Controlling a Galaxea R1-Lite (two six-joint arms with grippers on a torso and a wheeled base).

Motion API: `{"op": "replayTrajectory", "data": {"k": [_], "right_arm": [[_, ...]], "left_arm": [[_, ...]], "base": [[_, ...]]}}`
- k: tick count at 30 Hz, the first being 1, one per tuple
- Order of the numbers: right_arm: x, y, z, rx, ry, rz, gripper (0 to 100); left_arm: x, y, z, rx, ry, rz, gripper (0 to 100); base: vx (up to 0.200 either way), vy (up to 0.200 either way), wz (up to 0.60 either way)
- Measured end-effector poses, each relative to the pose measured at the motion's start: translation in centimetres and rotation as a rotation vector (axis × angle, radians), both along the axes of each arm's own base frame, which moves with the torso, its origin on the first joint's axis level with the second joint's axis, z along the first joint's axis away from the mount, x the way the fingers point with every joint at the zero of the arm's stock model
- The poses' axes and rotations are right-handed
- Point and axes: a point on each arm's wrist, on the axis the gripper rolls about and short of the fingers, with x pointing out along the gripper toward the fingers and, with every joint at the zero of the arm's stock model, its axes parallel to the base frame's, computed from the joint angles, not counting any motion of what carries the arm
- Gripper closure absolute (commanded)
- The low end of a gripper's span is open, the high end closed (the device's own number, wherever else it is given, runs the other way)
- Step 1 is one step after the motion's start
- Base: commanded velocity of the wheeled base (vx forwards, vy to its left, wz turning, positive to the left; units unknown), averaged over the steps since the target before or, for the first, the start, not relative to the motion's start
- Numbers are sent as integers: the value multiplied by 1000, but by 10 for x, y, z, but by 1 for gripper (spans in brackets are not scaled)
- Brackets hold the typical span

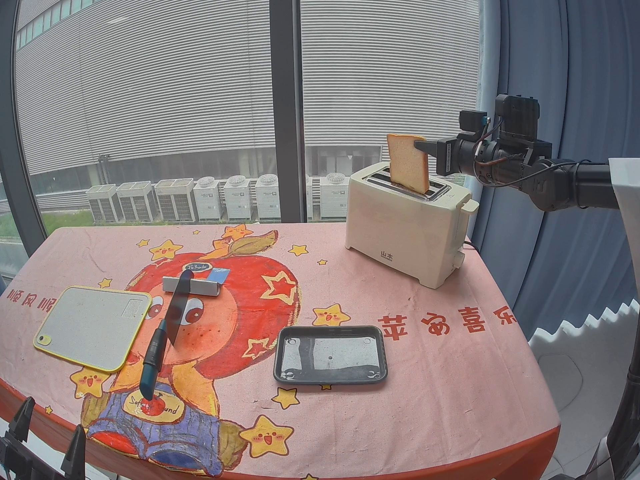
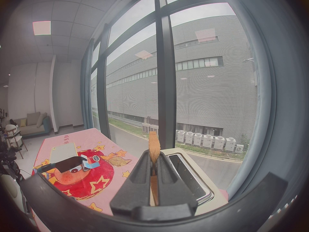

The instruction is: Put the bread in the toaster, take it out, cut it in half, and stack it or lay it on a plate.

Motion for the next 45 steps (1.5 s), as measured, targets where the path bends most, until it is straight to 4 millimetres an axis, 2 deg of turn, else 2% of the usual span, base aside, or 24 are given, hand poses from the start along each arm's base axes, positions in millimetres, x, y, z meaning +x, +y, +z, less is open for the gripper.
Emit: {"op": "replayTrajectory", "data": {"k": [11, 18, 27, 32, 37, 45], "right_arm": [[-38, 3, 26, 2, -33, 31, 100], [-65, 2, 27, -7, -2, 48, 100], [-100, -6, 11, -5, 33, 53, 100], [-122, -12, -5, -1, 72, 52, 100], [-154, -21, -21, -4, 123, 52, 100], [-211, -32, -29, 1, 152, 72, 100]], "left_arm": [[0, 0, 0, 0, 0, 1, 0], [0, 0, 0, 0, 0, 0, 0], [0, 0, 0, 0, 0, 0, 0], [0, 0, 0, 0, 0, 0, 0], [0, 0, 0, 0, 0, 0, 0], [0, 0, 0, 0, 0, 0, 0]], "base": [[0, 0, 0], [0, 0, 0], [0, 0, 0], [0, 0, 0], [0, 0, 0], [0, 0, 0]]}}
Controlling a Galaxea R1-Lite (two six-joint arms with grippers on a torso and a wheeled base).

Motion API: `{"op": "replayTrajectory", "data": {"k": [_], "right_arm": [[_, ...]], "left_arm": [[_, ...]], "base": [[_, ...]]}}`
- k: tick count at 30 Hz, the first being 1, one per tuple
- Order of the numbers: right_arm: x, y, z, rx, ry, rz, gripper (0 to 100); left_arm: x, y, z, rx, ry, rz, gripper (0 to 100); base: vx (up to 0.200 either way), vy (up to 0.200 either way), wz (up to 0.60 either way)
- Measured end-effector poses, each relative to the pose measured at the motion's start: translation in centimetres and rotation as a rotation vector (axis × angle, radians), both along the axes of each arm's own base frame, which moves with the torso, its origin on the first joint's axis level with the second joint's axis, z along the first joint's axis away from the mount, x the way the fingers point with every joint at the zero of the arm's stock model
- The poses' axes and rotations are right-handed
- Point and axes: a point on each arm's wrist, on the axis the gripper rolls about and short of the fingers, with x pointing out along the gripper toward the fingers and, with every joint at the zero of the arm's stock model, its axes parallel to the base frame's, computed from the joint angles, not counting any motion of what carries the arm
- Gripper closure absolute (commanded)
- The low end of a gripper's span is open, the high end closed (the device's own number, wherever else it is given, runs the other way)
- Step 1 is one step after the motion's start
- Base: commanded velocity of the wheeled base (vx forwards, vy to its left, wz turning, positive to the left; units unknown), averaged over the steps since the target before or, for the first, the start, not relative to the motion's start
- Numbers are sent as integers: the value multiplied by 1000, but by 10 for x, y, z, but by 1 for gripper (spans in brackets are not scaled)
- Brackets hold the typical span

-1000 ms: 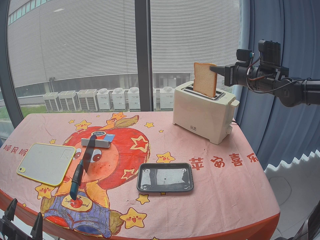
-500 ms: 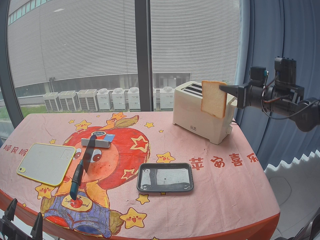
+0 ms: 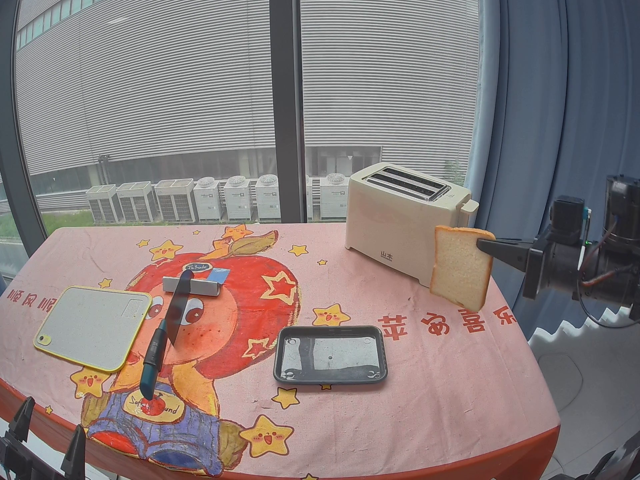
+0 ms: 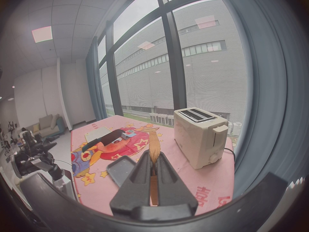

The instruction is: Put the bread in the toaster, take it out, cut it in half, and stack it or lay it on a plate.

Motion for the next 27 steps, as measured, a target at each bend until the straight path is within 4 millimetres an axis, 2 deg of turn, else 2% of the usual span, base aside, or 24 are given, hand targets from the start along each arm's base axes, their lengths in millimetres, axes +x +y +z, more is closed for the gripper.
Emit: {"op": "replayTrajectory", "data": {"k": [2, 7, 14, 22, 27], "right_arm": [[-13, -1, 0, 24, 13, 5, 100], [-30, -3, 0, 53, 22, 14, 100], [-50, -3, -15, 37, 66, 53, 100], [-61, 2, -19, 34, 74, 93, 100], [-62, 0, -19, 26, 72, 31, 100]], "left_arm": [[0, 0, 0, 0, 0, 1, 0], [0, 0, 0, 0, 0, 0, 0], [0, 0, 0, 0, 0, 0, 0], [0, 0, 0, 0, 0, 1, 0], [0, 0, 0, 0, 0, 0, 0]], "base": [[0, 0, 0], [0, 0, 0], [0, 0, 0], [0, 0, 0], [0, 0, 0]]}}
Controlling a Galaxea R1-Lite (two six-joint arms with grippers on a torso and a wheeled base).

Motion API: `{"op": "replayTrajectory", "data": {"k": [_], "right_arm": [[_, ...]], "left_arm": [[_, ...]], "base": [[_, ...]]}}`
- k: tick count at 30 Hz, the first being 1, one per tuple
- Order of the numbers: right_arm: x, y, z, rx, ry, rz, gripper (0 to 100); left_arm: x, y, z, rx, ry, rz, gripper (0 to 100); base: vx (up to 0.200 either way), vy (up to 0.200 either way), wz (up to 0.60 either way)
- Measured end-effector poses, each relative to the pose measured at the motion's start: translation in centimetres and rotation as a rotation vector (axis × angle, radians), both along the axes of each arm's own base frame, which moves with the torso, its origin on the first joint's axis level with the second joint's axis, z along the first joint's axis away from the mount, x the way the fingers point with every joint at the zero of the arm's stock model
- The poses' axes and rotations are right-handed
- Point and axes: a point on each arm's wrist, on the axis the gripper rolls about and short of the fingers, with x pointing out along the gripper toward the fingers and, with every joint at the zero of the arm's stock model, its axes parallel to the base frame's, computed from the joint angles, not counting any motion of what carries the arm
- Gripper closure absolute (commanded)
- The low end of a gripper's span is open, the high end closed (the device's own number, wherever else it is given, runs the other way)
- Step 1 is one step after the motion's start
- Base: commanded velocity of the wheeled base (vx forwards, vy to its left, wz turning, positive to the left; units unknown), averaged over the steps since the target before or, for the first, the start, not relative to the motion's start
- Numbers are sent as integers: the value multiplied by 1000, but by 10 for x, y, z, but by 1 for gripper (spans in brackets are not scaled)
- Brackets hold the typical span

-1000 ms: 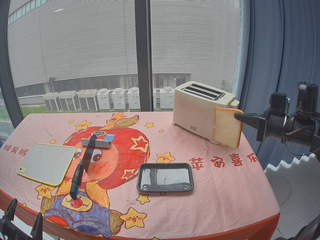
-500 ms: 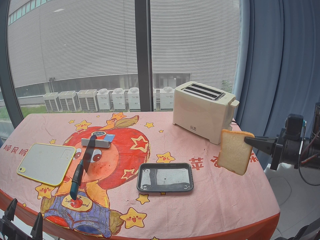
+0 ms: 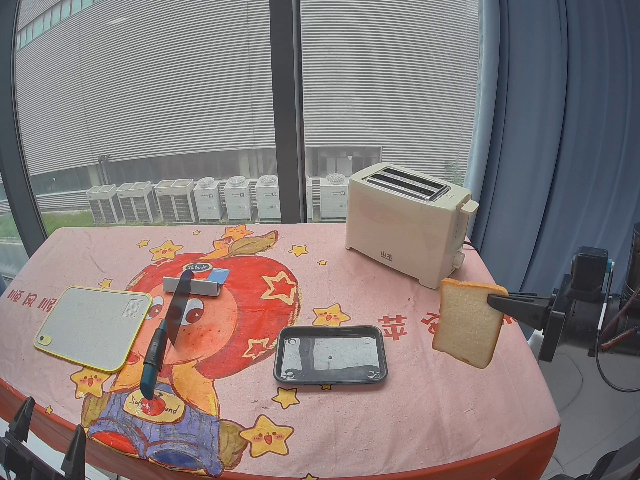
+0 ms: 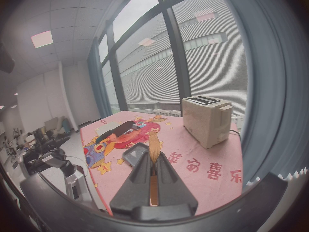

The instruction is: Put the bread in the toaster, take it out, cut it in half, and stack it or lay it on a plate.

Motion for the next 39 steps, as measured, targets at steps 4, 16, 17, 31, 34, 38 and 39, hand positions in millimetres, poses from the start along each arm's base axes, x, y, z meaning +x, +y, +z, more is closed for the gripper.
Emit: {"op": "replayTrajectory", "data": {"k": [4, 16, 17, 31, 34, 38, 39], "right_arm": [[1, 0, 1, -4, -1, -84, 100], [-3, 6, 3, -5, -7, -78, 100], [-3, 6, 3, -5, -7, -77, 100], [-2, 6, 3, -5, -9, -75, 100], [-2, 6, 3, -5, -9, -76, 100], [-2, 5, 3, -5, -11, -79, 100], [-2, 5, 3, -6, -12, -78, 100]], "left_arm": [[0, 0, 0, 0, 0, 0, 0], [0, 0, 0, 0, 0, 1, 0], [0, 0, 0, 0, 0, 1, 0], [0, 0, 0, -2, 0, 0, 0], [0, 0, 0, -2, 0, 0, 0], [0, 0, 0, -2, 0, 0, 0], [0, 0, 0, -2, 0, 0, 0]], "base": [[0, 0, 0], [0, 0, 0], [0, 0, 0], [0, 0, 0], [0, 0, 0], [0, 0, 0], [0, 0, 0]]}}
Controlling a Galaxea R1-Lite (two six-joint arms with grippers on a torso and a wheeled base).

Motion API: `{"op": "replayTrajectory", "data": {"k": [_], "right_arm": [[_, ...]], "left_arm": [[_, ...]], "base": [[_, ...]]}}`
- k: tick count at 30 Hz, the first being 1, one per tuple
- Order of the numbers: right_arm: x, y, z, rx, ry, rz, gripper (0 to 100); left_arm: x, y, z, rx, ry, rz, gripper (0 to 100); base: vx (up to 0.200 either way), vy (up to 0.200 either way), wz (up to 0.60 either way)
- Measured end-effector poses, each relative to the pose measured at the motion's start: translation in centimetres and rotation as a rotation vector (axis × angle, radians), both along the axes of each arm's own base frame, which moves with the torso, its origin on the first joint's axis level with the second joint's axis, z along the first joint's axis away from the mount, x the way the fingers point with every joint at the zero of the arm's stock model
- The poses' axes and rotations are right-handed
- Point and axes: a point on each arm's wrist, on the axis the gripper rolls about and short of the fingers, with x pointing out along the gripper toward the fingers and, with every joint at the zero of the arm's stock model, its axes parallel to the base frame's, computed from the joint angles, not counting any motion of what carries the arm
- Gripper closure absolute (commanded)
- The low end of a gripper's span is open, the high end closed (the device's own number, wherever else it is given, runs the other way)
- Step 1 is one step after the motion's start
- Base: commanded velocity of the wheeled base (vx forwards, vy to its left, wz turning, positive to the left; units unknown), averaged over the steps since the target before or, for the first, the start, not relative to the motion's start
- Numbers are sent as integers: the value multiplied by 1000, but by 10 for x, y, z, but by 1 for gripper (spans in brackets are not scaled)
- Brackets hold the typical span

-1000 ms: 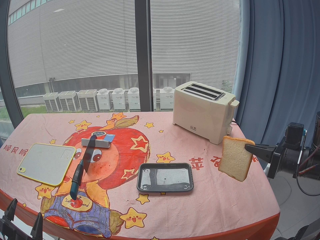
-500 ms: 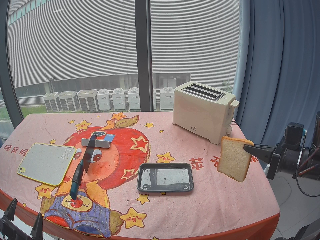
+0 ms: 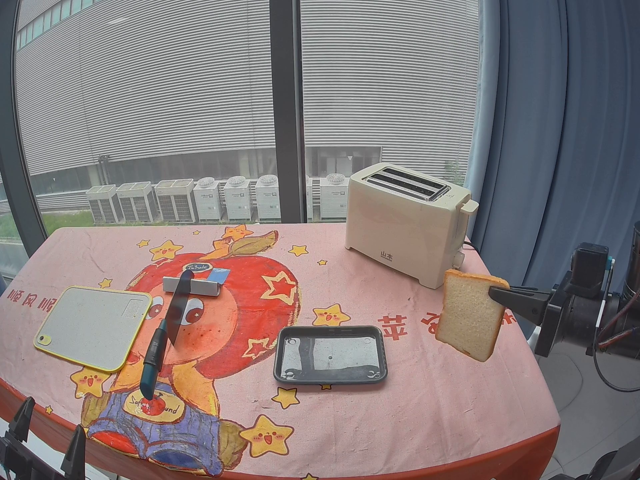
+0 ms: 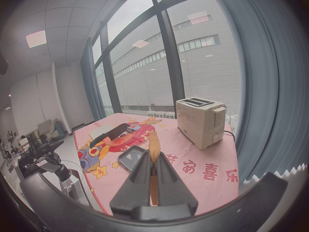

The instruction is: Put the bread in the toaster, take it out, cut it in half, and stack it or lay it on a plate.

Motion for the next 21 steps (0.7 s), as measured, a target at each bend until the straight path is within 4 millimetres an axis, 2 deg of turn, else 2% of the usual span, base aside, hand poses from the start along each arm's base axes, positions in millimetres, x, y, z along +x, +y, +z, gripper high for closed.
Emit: {"op": "replayTrajectory", "data": {"k": [13, 21], "right_arm": [[-1, 1, 0, -1, -3, 5, 100], [-1, 1, 0, -1, -4, 5, 100]], "left_arm": [[0, 0, 0, 0, 0, 0, 0], [0, 0, 0, 0, 0, 1, 0]], "base": [[0, 0, 0], [0, 200, 0]]}}
